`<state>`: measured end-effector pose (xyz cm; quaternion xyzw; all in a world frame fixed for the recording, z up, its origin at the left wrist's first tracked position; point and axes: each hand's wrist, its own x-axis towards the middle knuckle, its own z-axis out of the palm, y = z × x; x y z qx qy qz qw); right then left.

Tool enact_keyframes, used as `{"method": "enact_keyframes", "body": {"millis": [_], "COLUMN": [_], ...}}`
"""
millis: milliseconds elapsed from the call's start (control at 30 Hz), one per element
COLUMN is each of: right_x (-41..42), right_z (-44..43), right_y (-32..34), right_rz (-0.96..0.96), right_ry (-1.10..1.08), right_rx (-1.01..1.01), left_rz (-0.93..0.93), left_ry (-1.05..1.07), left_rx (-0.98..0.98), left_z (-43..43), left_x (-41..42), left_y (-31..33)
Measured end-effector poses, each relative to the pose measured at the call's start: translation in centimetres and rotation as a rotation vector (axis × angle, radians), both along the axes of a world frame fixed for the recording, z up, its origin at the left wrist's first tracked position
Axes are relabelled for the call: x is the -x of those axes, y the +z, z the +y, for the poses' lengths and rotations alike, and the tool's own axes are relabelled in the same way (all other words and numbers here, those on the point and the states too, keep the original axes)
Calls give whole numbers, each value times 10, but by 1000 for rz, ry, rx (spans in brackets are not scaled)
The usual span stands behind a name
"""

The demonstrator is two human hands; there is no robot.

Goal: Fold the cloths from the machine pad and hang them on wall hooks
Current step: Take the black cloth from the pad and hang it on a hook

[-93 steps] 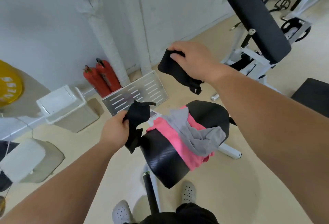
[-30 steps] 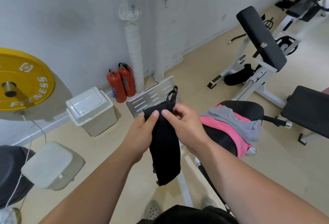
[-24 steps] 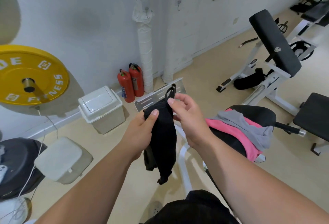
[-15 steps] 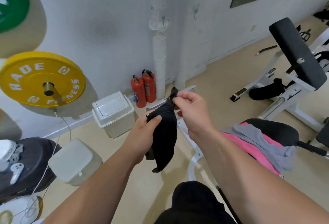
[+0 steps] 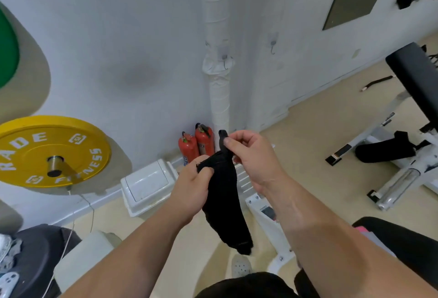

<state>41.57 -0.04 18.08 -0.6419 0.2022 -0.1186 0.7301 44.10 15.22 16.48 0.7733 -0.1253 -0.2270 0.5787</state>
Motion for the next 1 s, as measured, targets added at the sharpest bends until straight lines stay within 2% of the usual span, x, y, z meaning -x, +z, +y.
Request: {"method": "enact_keyframes", "body": {"millis": [333,567,800,1000], "right_x": [-137,-229,-275,-296], "right_z": [-44,-38,-79,-152], "right_y": [-1,8,15,13], "right_rz": [-10,-10,-5,11], "right_ry": [-142,-271,-451,-455], "right_rx": [-85,-42,26,144], "left_rz": [35,125,64,26], "left_ry": [-150,-342,-402,-445], "left_rx": [14,204,239,154], "left_z": [-45,-66,-129,-208], "left_x": [-154,-268,-332,-369], "left_y": [-3,15,28,27]}}
